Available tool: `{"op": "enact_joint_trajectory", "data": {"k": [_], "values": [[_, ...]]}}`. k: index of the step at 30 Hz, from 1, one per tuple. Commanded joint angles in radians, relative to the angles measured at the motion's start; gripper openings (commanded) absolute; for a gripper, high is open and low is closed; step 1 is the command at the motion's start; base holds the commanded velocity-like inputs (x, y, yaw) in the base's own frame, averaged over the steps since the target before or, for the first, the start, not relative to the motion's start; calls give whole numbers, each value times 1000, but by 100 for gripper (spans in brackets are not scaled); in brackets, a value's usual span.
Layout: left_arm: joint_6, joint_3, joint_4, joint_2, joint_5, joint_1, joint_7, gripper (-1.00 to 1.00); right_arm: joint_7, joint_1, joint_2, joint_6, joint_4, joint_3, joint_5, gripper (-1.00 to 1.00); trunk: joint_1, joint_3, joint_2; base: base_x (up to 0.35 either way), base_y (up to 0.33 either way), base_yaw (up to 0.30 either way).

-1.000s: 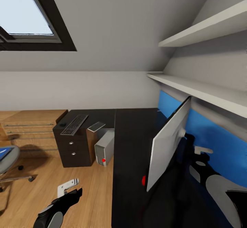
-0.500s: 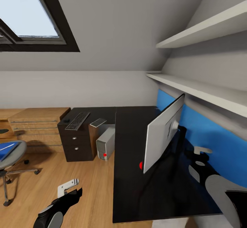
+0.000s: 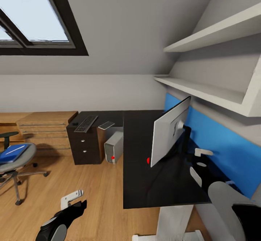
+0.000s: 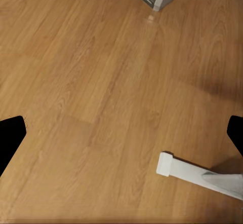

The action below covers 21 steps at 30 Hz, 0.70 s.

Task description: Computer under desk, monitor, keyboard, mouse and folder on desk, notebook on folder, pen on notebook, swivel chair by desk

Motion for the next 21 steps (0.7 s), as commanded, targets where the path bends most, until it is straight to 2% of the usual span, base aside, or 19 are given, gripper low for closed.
{"op": "enact_joint_trajectory", "data": {"k": [1,6,7,9,11,13,15,17,21], "values": [[-1,-5,-1,0,4,-1,11,100,-2,22,4,24,-47,2,-10,100,0,-1,-1,-139,18,0],[-4,-9,0,-2,-15,0,10,100,-8,105,11,97,-217,2,-11,100,0,-1,-1,-75,10,0],[-5,-10,1,-2,-20,0,9,100,-13,149,13,148,-310,3,-11,100,0,-1,-1,-29,4,0],[-5,-10,1,-1,-23,0,9,100,-23,198,18,214,-413,3,-13,100,0,-1,-1,-21,3,0],[-6,-10,1,-1,-27,0,9,100,-50,298,42,347,-620,4,-16,100,0,-1,-1,-10,1,0],[-7,-10,2,-1,-28,0,9,100,-82,389,91,428,-810,3,-14,100,0,-1,-1,-4,5,0],[-7,-9,6,-1,-28,0,9,100,-91,424,111,447,-868,3,-13,100,0,-1,-1,-2,70,0],[-7,-9,10,-1,-29,-1,9,100,-95,441,119,453,-892,5,-12,100,0,-1,-1,-1,162,0],[-8,-9,15,-1,-29,-1,9,100,-101,467,132,453,-925,44,-11,100,0,-1,-1,0,248,0]]}}
